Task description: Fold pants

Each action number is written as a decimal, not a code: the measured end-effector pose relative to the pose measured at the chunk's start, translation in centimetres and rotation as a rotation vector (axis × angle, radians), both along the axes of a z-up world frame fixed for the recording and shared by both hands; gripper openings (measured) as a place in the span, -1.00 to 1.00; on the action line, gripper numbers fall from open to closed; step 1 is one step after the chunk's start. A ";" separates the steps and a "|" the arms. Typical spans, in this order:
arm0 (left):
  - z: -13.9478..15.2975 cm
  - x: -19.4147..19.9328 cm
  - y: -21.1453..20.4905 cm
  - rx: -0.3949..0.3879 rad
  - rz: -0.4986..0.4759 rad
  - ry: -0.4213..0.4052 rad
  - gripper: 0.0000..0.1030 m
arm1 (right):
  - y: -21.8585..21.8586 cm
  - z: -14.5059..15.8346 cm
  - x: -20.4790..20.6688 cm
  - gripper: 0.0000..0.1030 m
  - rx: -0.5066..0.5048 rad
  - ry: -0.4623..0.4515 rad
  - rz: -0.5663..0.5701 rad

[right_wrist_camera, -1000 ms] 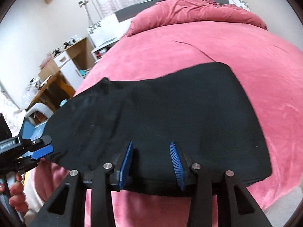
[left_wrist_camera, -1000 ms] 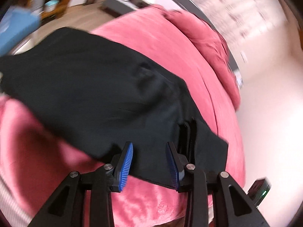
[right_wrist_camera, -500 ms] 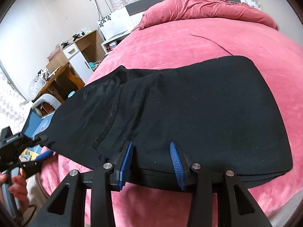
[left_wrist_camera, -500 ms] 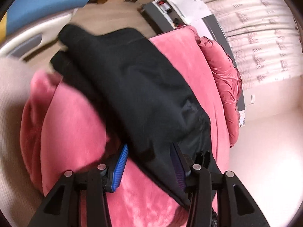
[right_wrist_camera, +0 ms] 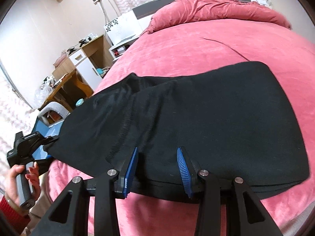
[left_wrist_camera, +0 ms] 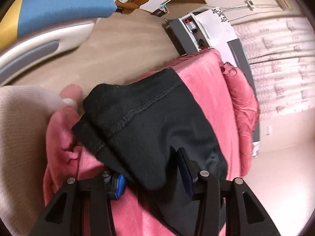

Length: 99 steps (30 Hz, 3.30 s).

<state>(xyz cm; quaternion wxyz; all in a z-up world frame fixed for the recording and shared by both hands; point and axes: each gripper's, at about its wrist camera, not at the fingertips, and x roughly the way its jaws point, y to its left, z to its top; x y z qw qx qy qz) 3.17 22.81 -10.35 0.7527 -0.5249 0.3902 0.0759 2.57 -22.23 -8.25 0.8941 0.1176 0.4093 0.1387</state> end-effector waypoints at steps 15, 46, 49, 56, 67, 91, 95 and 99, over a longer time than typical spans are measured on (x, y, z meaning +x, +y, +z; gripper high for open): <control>0.5 -1.1 2.1 -0.095 0.043 -0.152 -0.62 | 3.3 -2.2 2.9 -0.23 0.035 0.069 0.048; 18.6 4.7 -24.9 0.265 -0.800 -0.622 -0.64 | -11.6 1.0 -1.5 -0.01 0.329 0.101 -0.263; 17.6 4.9 -29.0 0.311 -0.910 -0.607 -0.64 | -13.3 1.4 -2.2 0.00 0.378 0.081 -0.301; 14.0 5.3 -35.4 0.341 -1.037 -0.543 -0.64 | -17.6 1.9 -4.1 0.11 0.541 0.021 -0.370; 9.2 6.2 -43.3 0.464 -1.162 -0.432 -0.64 | -19.9 -0.5 -4.6 0.24 0.855 0.072 -0.364; 9.3 10.0 -34.5 0.483 -0.860 -0.321 -0.38 | -16.3 -0.4 5.9 0.34 0.590 0.200 -0.215; 6.9 11.8 -32.3 0.455 -0.800 -0.215 -0.38 | -15.6 -0.4 9.0 0.12 0.557 0.209 -0.194; 6.4 11.7 -31.6 0.455 -0.786 -0.213 -0.38 | -14.0 3.0 9.3 -0.65 0.398 0.095 -0.159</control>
